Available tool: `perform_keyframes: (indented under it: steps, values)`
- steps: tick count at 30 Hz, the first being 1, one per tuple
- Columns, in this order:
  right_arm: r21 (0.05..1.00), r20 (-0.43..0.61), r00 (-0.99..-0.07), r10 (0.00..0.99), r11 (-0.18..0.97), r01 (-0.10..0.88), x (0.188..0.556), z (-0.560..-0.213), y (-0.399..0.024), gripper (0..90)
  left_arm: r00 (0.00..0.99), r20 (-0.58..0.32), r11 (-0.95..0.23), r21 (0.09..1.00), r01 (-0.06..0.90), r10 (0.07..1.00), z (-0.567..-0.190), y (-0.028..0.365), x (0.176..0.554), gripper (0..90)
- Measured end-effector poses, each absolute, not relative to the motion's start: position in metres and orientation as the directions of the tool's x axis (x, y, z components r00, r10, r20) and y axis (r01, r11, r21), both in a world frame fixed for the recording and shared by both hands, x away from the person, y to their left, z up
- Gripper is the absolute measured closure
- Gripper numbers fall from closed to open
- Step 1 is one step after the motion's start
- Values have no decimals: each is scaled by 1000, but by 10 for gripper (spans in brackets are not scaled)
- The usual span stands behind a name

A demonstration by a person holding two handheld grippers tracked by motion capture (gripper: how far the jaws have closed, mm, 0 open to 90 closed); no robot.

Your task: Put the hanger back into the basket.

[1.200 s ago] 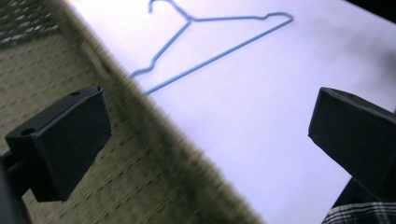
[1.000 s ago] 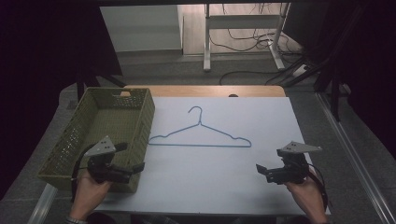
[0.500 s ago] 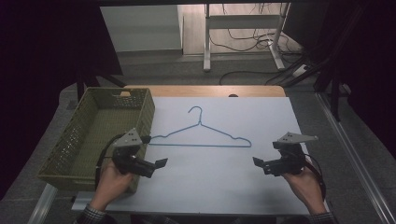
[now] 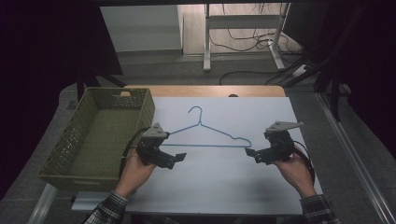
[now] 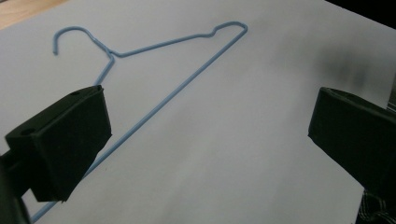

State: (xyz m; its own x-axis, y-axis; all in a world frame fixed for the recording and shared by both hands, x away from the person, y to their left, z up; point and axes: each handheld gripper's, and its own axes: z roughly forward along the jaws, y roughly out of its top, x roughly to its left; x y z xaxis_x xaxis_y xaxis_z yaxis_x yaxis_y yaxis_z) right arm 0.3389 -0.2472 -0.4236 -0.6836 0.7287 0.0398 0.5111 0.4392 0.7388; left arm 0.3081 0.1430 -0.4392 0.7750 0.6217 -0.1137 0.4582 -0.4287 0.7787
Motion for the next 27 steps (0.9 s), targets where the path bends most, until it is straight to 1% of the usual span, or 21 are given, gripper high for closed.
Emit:
perform_keyframes:
  steps: [1,7,9,13,18,19,20,22,23,25,26,27]
  values:
    - [725,33,-686,727,455,517,346,-425,-241,6,776,-113,-431,778,458,621,-442,141,310,0]
    - [705,17,-704,710,491,512,362,-429,-227,0,779,-108,-438,775,455,618,-460,134,320,0]
    - [699,28,-706,708,491,520,372,-430,-217,0,778,-104,-446,768,459,620,-468,130,324,0]
    - [691,25,-722,691,510,512,385,-430,-204,0,775,-90,-451,769,453,625,-471,128,331,0]
    - [673,14,-730,683,534,512,399,-432,-192,0,776,-96,-445,773,452,623,-474,126,336,0]
    - [668,15,-740,673,544,508,407,-433,-185,13,779,-99,-446,772,453,619,-476,126,336,0]
    - [668,15,-740,673,544,508,407,-433,-185,13,778,-104,-443,772,456,620,-477,126,336,0]
    - [661,12,-749,662,557,503,419,-436,-175,68,777,-120,-435,771,465,618,-480,127,335,0]
    - [661,12,-749,662,557,503,419,-436,-175,68,777,-120,-435,771,465,618,-480,127,335,0]
    - [653,14,-759,651,569,500,428,-440,-167,113,771,-128,-428,770,474,623,-482,129,335,0]
    - [651,14,-773,634,582,488,436,-443,-160,211,771,-134,-425,769,477,623,-483,129,335,0]
    - [651,14,-773,634,582,488,436,-443,-160,211,771,-138,-423,769,478,621,-485,129,335,0]
